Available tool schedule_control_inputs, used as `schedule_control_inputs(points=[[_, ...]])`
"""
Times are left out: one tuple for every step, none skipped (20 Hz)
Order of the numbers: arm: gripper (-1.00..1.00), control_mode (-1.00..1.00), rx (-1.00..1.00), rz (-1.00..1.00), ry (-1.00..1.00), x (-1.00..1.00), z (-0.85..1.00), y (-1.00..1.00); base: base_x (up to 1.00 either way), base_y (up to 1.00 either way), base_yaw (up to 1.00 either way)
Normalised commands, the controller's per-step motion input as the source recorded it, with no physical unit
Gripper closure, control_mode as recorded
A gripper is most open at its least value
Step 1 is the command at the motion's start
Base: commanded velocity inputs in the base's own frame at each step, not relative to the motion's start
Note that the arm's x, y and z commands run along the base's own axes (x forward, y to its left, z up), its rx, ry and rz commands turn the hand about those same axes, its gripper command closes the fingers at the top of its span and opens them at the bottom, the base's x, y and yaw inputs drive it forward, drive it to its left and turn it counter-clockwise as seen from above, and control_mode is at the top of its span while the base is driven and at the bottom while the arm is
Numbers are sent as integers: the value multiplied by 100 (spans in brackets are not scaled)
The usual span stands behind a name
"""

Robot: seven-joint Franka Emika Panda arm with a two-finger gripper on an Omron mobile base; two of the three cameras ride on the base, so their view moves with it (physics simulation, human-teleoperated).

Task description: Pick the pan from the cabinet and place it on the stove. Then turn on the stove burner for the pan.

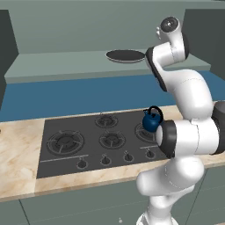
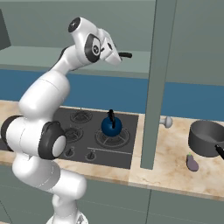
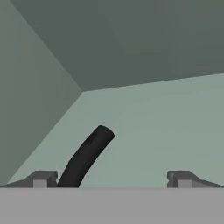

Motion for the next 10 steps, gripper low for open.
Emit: schedule_control_inputs(points=[[-100,-100,0,0,0,2,-12,0,0,0,0],[-100,-100,0,0,0,5,-10,0,0,0,0],[-100,-100,0,0,0,6,-7,0,0,0,0],[-100,-100,0,0,0,8,-7,0,0,0,0],[-100,-100,0,0,0,9,-6,-2,0,0,0],[-100,-100,0,0,0,9,-6,-4,0,0,0],[-100,-100,0,0,0,9,-6,-3,0,0,0],[-100,-100,0,0,0,13,-3,0,0,0,0],[-100,-100,0,0,0,13,-2,0,0,0,0],[-100,-100,0,0,0,14,-2,-1,0,0,0]])
